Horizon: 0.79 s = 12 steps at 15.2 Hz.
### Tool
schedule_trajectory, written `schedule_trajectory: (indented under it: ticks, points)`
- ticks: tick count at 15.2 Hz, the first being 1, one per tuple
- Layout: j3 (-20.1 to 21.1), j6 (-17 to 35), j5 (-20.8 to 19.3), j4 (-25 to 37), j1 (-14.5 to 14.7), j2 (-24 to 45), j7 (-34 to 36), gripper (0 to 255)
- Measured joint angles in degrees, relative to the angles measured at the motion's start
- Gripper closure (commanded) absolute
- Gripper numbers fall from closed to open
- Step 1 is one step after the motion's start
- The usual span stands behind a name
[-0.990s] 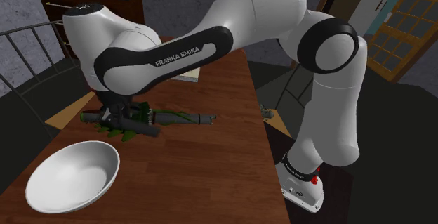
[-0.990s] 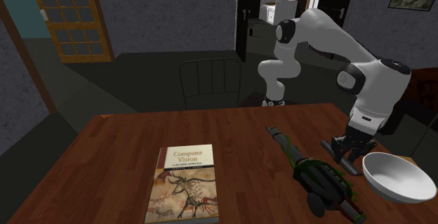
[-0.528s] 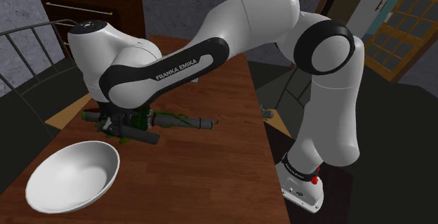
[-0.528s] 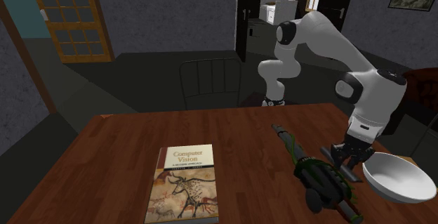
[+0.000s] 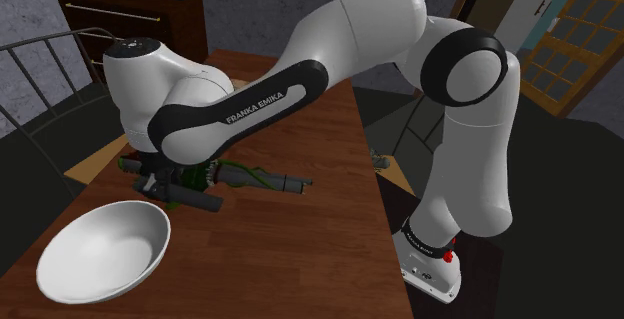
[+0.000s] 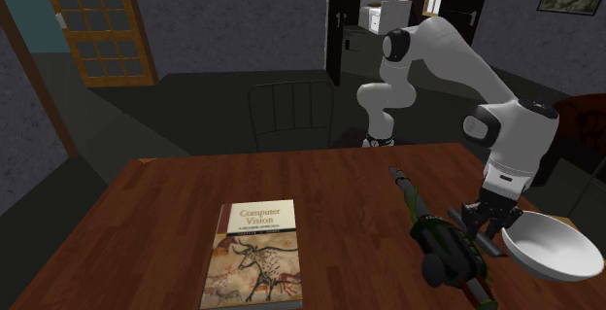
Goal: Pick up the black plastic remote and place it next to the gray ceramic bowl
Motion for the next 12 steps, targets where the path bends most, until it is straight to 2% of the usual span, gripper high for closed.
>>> schedule_trajectory:
  ticks: [3,7,8,12]
  points:
    - [-0.6,0.2,1.0,0.6,0.5,0.5,0.1,255]
    - [-1.0,0.8,-0.2,0.0,1.0,0.3,0.3,255]
    - [-1.0,0.8,0.2,0.1,1.0,0.4,0.3,0]
    - [-0.9,0.0,4.5,2.1,1.5,2.4,0.5,0]
